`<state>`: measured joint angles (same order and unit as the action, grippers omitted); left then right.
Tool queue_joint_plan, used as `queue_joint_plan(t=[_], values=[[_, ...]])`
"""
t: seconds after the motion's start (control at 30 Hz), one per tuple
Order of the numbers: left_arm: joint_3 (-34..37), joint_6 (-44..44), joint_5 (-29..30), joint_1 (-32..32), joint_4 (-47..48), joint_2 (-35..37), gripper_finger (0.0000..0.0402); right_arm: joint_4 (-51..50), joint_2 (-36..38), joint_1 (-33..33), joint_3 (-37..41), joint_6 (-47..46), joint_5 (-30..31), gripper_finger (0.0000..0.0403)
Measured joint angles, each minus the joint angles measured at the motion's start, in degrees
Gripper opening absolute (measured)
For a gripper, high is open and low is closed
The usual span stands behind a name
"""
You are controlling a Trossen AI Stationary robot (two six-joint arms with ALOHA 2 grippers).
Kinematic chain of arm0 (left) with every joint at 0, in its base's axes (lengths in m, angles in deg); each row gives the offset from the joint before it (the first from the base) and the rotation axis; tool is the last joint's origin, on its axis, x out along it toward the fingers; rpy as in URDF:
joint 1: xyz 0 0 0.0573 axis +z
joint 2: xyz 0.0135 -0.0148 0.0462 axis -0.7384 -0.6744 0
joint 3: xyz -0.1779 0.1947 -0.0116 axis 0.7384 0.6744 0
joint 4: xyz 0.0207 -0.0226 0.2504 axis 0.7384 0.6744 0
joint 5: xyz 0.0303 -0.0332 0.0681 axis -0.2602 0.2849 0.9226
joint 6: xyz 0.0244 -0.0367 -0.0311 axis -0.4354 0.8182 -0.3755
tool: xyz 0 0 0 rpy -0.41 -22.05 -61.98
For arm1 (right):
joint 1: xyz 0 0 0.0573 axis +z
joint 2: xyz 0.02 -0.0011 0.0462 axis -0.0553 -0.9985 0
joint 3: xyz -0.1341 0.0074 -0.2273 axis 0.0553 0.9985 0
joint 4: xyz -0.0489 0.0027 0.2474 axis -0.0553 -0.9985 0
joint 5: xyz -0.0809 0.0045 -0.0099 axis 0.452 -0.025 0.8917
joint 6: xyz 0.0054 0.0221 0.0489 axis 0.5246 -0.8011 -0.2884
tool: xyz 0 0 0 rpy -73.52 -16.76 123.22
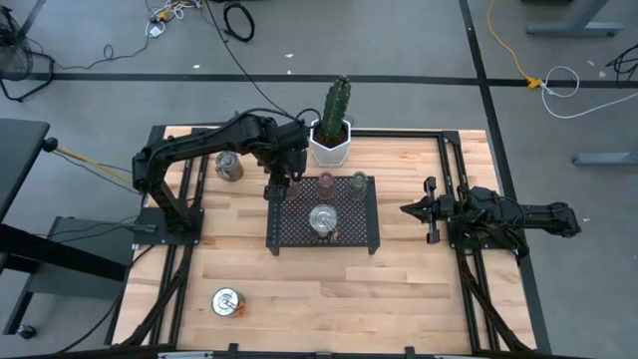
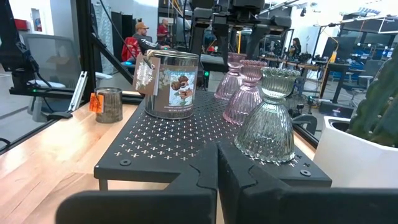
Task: Pick & Place candle stick holders
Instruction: Put the purple glass candle holder on the shelf
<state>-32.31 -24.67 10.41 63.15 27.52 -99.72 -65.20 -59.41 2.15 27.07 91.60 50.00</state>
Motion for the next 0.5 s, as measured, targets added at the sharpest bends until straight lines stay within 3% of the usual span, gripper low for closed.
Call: queue_joint_plan(t=[0.5], values=[[0.0, 0.1, -1.2, -0.1, -0.2, 0.0, 0.0194, 0.0, 0.0, 0.0, 0.0, 0.0, 0.0, 0.0002]])
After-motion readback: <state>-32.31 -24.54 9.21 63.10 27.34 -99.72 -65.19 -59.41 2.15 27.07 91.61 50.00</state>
